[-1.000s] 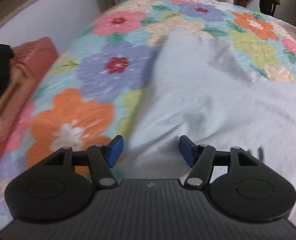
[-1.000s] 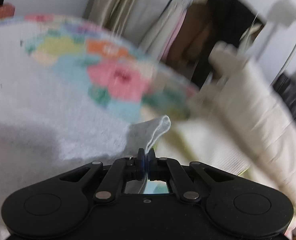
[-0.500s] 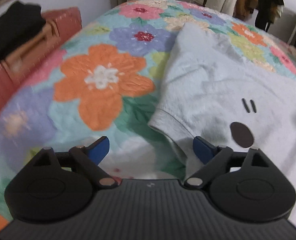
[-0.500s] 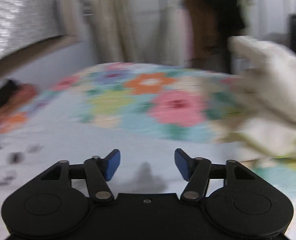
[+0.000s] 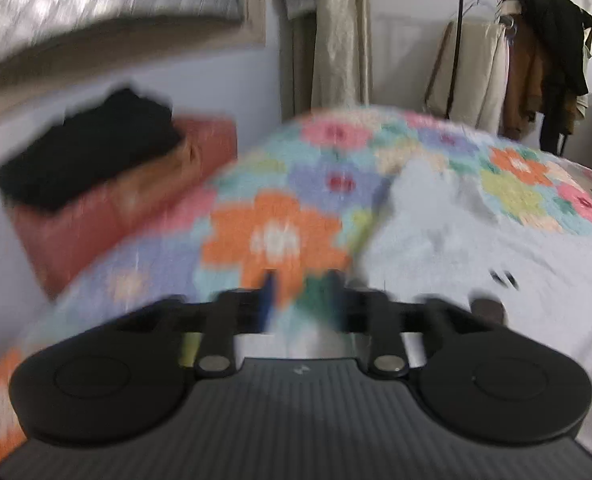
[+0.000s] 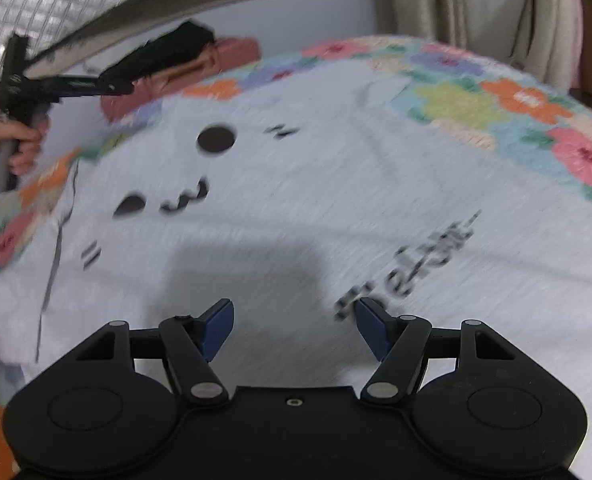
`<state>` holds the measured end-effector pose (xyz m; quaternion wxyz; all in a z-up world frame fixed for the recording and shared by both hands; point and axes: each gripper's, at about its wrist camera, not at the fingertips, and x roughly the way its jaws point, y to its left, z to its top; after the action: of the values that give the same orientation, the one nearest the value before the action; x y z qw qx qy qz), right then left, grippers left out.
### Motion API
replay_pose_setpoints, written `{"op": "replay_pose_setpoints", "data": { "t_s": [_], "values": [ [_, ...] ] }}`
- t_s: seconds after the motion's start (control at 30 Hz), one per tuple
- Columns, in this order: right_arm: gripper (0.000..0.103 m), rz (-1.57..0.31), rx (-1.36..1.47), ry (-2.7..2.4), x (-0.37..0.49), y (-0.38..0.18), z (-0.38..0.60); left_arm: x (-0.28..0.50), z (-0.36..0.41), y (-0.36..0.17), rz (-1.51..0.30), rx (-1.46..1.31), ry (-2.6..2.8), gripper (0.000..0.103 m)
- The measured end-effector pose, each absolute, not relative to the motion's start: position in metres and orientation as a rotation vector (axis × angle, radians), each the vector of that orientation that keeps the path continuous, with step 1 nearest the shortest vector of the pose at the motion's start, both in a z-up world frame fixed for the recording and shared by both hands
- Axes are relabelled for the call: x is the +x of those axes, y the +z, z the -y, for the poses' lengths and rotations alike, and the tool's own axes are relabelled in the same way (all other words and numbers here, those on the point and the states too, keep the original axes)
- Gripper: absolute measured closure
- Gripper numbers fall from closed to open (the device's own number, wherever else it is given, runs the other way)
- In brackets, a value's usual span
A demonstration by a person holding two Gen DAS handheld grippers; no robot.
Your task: Fold clothes
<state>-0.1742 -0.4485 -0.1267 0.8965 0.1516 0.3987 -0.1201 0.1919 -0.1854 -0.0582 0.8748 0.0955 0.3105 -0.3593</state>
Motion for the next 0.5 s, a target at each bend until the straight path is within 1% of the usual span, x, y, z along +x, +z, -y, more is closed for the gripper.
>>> {"op": "replay_pose_setpoints", "data": {
  "t_s": [0.1,0.13,0.17,0.23,0.3,0.33,0.37,0.43,0.5],
  "values": [
    [0.03,-0.841,0.316,-0.225,-0.171,-0.126,0.44,0.178,0.148,-0.073,-0.762,0.168,-0.741,0.049],
    [0.03,-0.842,0.311,-0.215,-0.169,-0.124,0.44,0.176,0.136,-0.078,-0.789,0.143,-0.735,0.046],
    [0.03,-0.84,0.309,-0.207,-0.167,-0.123,0.439,0.175,0.125,-0.082,-0.813,0.111,-0.731,0.041],
    [0.03,-0.838,0.318,-0.19,-0.162,-0.123,0.437,0.174,0.103,-0.091,-0.859,0.044,-0.72,0.034],
    [0.03,-0.842,0.334,-0.168,-0.156,-0.126,0.433,0.176,0.084,-0.098,-0.893,-0.045,-0.709,0.031],
    [0.03,-0.849,0.335,-0.163,-0.154,-0.128,0.43,0.177,0.076,-0.103,-0.918,-0.101,-0.715,0.025],
    [0.029,-0.853,0.327,-0.162,-0.151,-0.13,0.426,0.18,0.07,-0.109,-0.947,-0.157,-0.724,0.023],
    [0.028,-0.855,0.306,-0.157,-0.145,-0.132,0.416,0.183,0.066,-0.12,-0.984,-0.22,-0.723,0.023],
    [0.028,-0.868,0.296,-0.1,-0.138,-0.13,0.406,0.179,0.07,-0.125,-0.97,-0.205,-0.706,0.023]
  ]
}}
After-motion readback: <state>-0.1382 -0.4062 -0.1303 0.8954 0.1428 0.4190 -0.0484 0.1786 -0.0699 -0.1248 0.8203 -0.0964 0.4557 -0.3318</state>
